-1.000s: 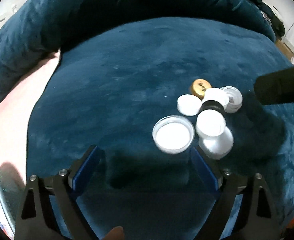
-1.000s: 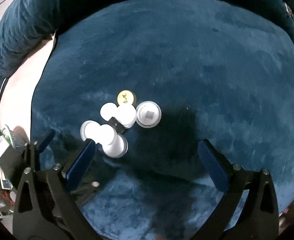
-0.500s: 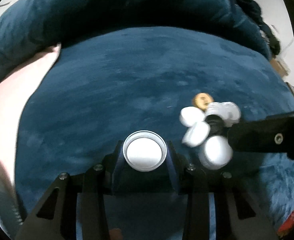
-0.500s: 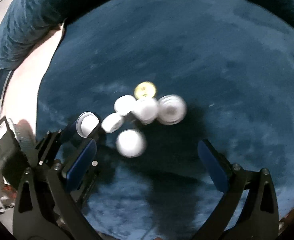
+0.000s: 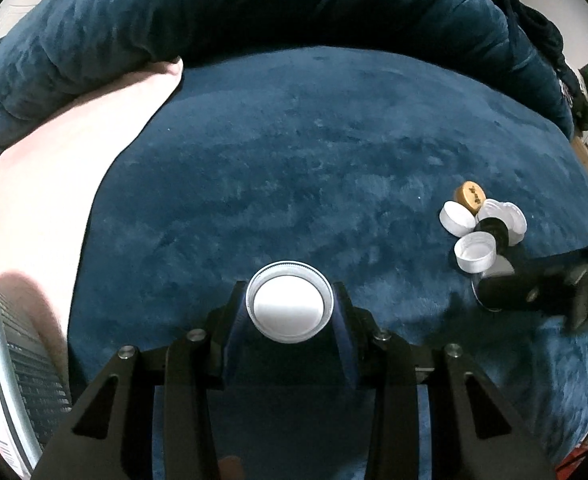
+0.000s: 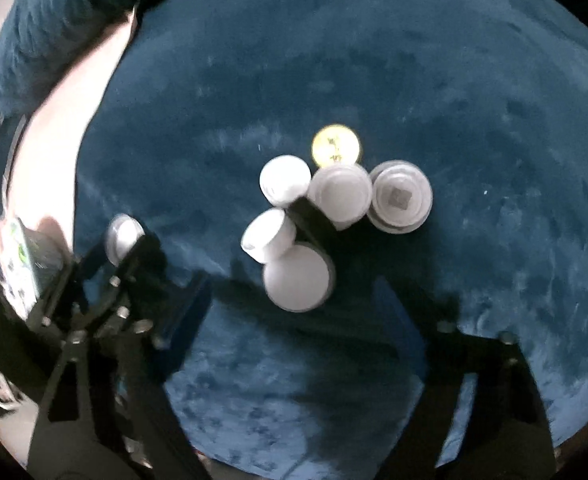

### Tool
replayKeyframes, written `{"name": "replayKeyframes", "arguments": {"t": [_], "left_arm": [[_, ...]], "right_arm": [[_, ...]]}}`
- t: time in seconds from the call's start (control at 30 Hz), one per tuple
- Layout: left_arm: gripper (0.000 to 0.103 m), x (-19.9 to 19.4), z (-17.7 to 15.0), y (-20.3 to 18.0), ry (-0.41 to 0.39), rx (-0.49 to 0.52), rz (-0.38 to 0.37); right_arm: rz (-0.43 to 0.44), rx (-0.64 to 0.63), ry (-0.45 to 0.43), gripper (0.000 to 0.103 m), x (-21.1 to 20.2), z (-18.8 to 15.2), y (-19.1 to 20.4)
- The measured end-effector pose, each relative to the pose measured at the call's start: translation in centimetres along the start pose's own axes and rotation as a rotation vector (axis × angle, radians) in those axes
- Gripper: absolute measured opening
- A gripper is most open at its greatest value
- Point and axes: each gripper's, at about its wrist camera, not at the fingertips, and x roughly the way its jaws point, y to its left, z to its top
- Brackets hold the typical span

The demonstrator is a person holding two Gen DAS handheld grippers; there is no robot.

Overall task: Organize objects
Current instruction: 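Grasp a white cap with the left tool while the right tool grasps another white cap, then carry both white caps over the grey basket and open both tools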

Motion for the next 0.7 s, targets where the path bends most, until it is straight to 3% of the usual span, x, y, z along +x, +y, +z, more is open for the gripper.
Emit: {"name": "replayKeyframes", "arguments": {"t": [0.07, 0.1, 0.13, 0.47, 0.7], "left_arm": [[0.041, 0.1, -0.1, 0.0, 0.003, 0.003, 0.0], [0.041, 0.0, -0.1, 0.1, 0.003, 0.001, -0.001], [0.041, -0.1, -0.2, 0.2, 0.002, -0.004, -0.004], [0.041, -5.7, -0.3, 1.6, -0.078, -0.036, -0.003], [0.041, -12.0, -0.5, 4.8, -0.17, -0.099, 0.062]], "right_arm": [[-0.033, -0.037, 0.022, 0.069, 0.9, 0.0, 0.5], [-0.049, -0.055, 0.027, 0.058, 1.2, 0.0, 0.7], [-0.075, -0.068, 0.022, 0.041, 1.2, 0.0, 0.8], [0.12, -0.037, -0.104, 0.041, -5.5, -0.2, 1.4], [0.148, -0.095, -0.127, 0.041, -6.6, -1.4, 4.6]]}}
